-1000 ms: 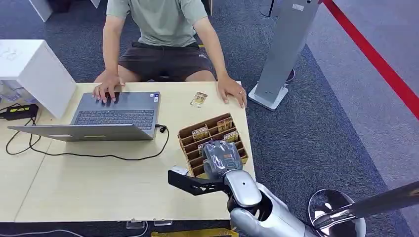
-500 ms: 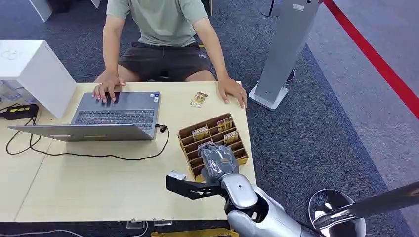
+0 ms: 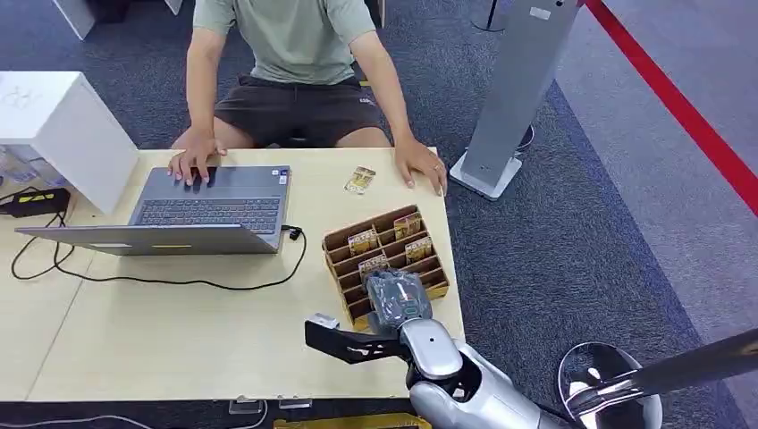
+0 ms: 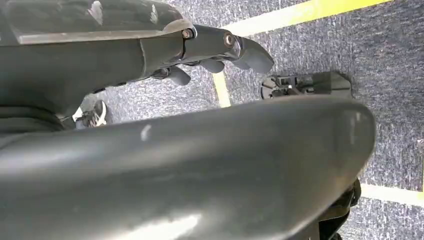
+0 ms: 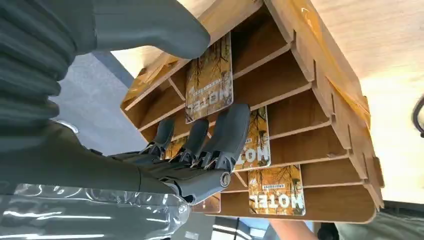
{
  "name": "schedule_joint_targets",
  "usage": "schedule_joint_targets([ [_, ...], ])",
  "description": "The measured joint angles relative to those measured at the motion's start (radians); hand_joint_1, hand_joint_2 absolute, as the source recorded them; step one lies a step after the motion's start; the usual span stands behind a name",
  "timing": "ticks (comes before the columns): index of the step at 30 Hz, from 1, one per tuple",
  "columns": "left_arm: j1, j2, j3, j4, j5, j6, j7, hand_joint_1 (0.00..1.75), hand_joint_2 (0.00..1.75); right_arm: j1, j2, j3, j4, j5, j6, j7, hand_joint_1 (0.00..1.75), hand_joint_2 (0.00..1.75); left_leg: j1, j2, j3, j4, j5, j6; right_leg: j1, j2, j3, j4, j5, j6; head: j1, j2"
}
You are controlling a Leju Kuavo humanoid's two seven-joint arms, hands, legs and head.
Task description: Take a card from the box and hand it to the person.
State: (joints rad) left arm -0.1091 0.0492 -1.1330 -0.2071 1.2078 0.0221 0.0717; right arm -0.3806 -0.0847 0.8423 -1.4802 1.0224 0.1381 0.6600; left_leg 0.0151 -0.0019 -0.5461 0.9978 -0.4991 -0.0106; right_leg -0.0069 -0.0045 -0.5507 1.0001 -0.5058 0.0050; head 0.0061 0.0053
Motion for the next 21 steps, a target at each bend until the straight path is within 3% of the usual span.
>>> schedule_joint_targets([
  [6,0.000,0.000,0.000,0.000,0.000,-0.001,0.000,0.00,0.00,0.003,0.000,-0.001,0.014,0.000,-0.007,0.001,0.68,1.75,0.000,0.000,0.000,0.000,0.000,0.000,0.000,0.000,0.000,0.000,0.000,0.000,0.000,0.000],
  [14,0.000,0.000,0.000,0.000,0.000,-0.001,0.000,0.00,0.00,0.010,0.000,-0.003,0.018,0.002,-0.015,0.005,0.72,1.75,0.000,0.000,0.000,0.000,0.000,0.000,0.000,0.000,0.000,0.000,0.000,0.000,0.001,0.000],
  [19,0.000,0.000,-0.001,0.000,-0.005,0.000,0.000,0.00,0.00,0.014,0.000,-0.010,0.018,0.004,-0.021,0.007,0.96,1.75,0.000,0.000,0.000,0.000,0.000,0.000,0.000,0.000,0.000,0.000,0.000,0.000,0.000,0.000],
  [20,0.000,0.000,-0.001,0.000,-0.005,0.000,0.000,0.00,0.00,0.014,0.000,-0.011,0.018,0.004,-0.021,0.007,1.05,1.75,0.000,0.000,0.000,0.000,0.000,0.000,0.000,0.000,0.000,0.000,0.000,0.000,0.000,0.000],
  [21,0.000,0.000,-0.001,0.000,-0.006,0.000,0.000,0.00,0.00,0.014,0.000,-0.013,0.018,0.005,-0.021,0.008,1.31,1.75,0.000,0.000,0.000,0.000,0.000,0.000,0.000,0.000,0.000,0.000,0.000,0.000,0.000,0.000],
])
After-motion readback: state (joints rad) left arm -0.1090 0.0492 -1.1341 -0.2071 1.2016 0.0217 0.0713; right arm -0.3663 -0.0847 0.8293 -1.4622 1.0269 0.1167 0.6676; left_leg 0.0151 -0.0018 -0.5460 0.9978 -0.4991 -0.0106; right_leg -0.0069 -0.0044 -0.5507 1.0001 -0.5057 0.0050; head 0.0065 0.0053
